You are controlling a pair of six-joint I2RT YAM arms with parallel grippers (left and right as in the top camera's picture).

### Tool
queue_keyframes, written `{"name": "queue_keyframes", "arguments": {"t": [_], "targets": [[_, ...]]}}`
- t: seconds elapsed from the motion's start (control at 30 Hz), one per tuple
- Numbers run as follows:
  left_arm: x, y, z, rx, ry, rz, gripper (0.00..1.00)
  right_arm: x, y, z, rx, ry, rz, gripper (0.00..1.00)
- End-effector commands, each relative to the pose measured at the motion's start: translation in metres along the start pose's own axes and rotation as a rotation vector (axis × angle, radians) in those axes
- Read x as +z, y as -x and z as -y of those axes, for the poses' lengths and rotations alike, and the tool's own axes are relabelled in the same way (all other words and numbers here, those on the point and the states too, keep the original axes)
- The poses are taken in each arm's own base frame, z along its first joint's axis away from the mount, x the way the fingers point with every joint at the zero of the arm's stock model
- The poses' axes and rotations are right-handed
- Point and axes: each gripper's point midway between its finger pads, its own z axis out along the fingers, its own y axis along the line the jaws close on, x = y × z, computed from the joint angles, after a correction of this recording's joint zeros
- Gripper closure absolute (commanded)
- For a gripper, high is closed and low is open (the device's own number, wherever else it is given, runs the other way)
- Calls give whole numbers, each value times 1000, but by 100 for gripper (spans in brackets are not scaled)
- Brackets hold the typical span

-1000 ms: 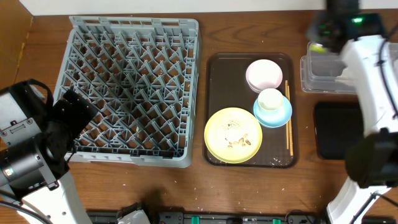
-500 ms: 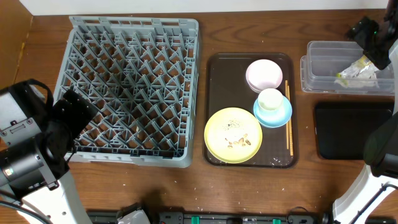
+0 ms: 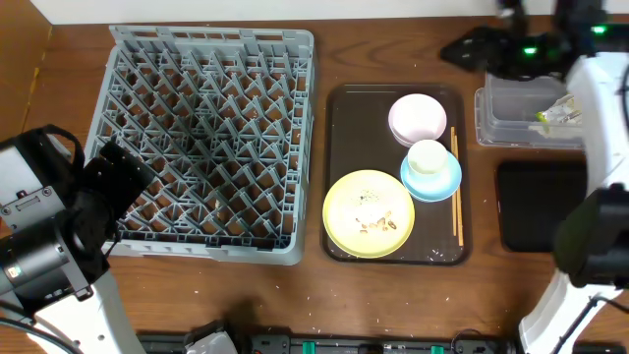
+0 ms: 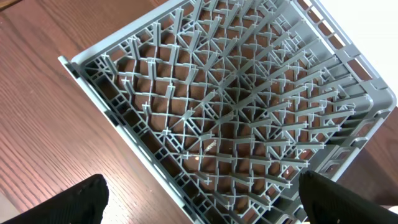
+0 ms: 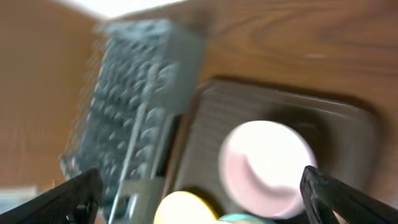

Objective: Sort waste into correct bins and load items into the dishwasher
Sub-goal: 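Move the right gripper over the tray and grasp the white cup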

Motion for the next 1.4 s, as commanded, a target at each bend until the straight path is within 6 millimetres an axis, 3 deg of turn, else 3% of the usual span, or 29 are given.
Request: {"name": "queue_keyframes", "arguments": {"t": [0.0, 0.13, 0.23, 0.37, 0.5, 0.57, 0.63, 0.77, 0.9, 1.0, 1.03, 1.13, 1.2, 1.27, 1.37], "targets": [[-2, 2, -2, 1, 8, 11, 1, 18, -15, -74, -216, -14, -31, 1], [-2, 2, -2, 1, 8, 11, 1, 59, -40, -96, -314, -128, -102, 1], [-2, 2, -2, 1, 8, 11, 2, 79, -60, -87, -359, -334, -151, 1], [-2, 2, -2, 1, 8, 11, 1, 82, -79, -73, -249, -580, -153, 1], [-2, 2, -2, 1, 8, 11, 2, 89, -111, -95, -267, -561, -243, 4], [-2, 2, -2, 1, 8, 11, 1, 90, -131, -104, -281, -549, -307, 19], [-2, 2, -2, 1, 8, 11, 1, 89, -148, -109, -292, -555, -361, 43], [-2, 2, -2, 1, 8, 11, 1, 85, -171, -114, -304, -570, -444, 55], [-2, 2, -2, 1, 8, 11, 1, 79, -172, -107, -259, -661, -417, 47], [-2, 2, -2, 1, 8, 11, 2, 77, -165, -102, -246, -694, -383, 18], [-2, 2, -2, 1, 8, 11, 1, 78, -163, -102, -245, -693, -378, 19], [-2, 2, -2, 1, 8, 11, 1, 80, -162, -104, -247, -685, -371, 38], [-2, 2, -2, 1, 8, 11, 1, 82, -163, -107, -251, -675, -371, 40], [-2, 2, -2, 1, 8, 11, 1, 83, -166, -110, -253, -663, -377, 34], [-2, 2, -2, 1, 8, 11, 1, 85, -168, -113, -262, -658, -380, 16]]}}
